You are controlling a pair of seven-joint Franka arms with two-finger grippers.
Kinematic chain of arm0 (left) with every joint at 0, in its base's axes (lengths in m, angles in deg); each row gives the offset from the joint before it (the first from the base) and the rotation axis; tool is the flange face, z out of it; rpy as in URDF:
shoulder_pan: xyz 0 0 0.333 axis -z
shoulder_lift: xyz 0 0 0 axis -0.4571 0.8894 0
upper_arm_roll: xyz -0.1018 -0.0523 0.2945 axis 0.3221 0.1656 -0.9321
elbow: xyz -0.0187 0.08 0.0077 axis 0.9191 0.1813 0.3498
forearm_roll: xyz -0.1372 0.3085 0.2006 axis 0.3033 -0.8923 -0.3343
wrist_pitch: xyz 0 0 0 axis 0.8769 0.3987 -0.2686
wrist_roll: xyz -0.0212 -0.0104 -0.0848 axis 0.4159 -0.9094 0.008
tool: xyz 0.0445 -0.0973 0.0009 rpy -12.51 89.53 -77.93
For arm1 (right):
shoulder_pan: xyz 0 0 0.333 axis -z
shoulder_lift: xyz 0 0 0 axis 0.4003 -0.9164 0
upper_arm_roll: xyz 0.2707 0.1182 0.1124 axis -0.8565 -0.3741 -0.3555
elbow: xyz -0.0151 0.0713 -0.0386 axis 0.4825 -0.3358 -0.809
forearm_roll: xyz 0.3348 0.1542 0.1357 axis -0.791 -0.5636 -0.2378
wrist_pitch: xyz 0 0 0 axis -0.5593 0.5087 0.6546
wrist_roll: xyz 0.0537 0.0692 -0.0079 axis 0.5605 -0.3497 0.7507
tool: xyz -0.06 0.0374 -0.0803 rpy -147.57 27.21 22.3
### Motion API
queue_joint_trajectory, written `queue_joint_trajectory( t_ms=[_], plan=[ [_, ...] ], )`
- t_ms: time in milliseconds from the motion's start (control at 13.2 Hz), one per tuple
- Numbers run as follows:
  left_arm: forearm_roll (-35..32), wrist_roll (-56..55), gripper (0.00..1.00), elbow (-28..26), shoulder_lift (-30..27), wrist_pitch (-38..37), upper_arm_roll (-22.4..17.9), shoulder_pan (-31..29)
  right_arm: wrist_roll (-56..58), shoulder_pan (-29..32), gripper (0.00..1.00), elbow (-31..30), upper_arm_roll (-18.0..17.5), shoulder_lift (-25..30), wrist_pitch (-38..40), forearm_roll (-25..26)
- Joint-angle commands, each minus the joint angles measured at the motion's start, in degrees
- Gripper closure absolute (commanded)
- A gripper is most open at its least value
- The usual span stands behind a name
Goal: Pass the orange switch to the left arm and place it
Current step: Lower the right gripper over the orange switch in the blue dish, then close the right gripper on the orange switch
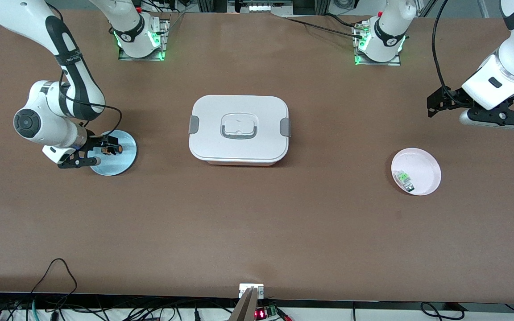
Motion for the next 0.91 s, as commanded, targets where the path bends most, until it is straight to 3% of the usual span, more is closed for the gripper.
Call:
queue_joint_trajectory(
  t_ms=[0, 834],
  plan=[
    [0.4, -0.1, 0.0, 0.5, -0.3, -0.9, -0.1, 0.0, -1.0, 0.1, 0.0, -0.5, -0.6, -0.3, -1.0, -0.7],
    [0.4, -0.1, 0.0, 0.5, -0.4, -0.9, -0.1, 0.0, 0.0, 0.0, 0.0, -0.5, -0.6, -3.3, -4.8, -0.5]
  ],
)
